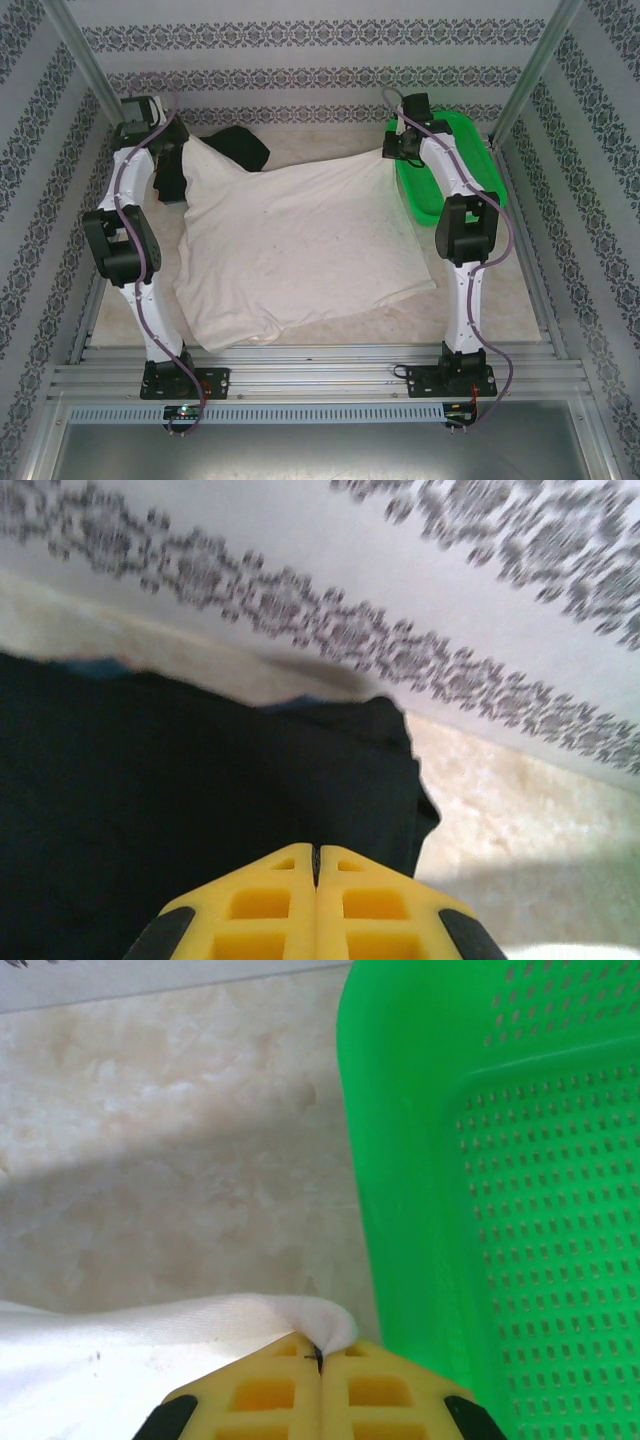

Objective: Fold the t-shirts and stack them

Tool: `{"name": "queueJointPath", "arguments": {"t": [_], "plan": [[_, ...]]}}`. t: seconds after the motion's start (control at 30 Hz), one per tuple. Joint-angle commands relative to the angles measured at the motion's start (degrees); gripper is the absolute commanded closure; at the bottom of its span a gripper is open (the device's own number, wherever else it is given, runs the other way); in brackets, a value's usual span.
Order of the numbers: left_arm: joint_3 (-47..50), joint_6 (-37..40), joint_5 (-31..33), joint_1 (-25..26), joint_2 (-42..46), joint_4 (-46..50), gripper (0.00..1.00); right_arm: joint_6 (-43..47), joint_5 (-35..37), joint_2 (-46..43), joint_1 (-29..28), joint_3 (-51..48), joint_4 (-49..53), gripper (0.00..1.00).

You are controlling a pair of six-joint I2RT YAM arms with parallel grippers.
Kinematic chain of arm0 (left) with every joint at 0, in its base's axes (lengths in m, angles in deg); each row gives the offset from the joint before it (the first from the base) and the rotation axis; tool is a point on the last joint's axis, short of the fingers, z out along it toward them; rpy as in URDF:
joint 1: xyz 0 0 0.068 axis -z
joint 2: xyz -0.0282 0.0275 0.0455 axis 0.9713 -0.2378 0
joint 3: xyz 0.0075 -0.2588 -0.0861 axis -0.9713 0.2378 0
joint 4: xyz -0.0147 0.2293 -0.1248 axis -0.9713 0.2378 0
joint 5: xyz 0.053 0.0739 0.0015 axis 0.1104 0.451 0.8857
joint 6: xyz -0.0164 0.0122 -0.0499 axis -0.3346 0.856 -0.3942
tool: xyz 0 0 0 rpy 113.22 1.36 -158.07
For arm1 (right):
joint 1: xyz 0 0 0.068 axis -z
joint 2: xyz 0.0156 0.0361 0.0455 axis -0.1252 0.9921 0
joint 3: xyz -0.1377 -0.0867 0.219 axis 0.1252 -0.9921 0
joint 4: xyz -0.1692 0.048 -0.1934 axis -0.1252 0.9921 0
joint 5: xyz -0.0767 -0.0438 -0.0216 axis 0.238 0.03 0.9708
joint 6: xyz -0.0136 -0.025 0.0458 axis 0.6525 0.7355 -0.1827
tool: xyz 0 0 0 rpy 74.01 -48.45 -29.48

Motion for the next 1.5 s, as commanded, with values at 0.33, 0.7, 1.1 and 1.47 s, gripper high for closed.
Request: {"name": "queueJointPath", "arguments": {"t": [0.33, 0.7, 1.1, 1.47], "plan": [[36.8, -3.7, -1.5, -0.1, 36.0, -8.8, 1.0, 3.7, 2.0, -5.9, 0.7, -5.7, -1.3, 1.0], [55.0, -5.9, 3.2, -0.2, 53.2, -1.2, 1.0, 6.4, 4.5, -12.7, 1.0, -19.8, -6.0, 1.0], [66.6, -10.4, 6.1, -0.1, 59.1, 0.8, 1.0, 7.8, 6.3, -17.9, 0.3, -32.2, -9.9, 1.0], [70.4, -9.7, 6.8, -0.1, 57.2, 0.3, 1.0, 11.8, 10.4, -19.1, -2.8, -37.2, -10.2, 1.0]]}}
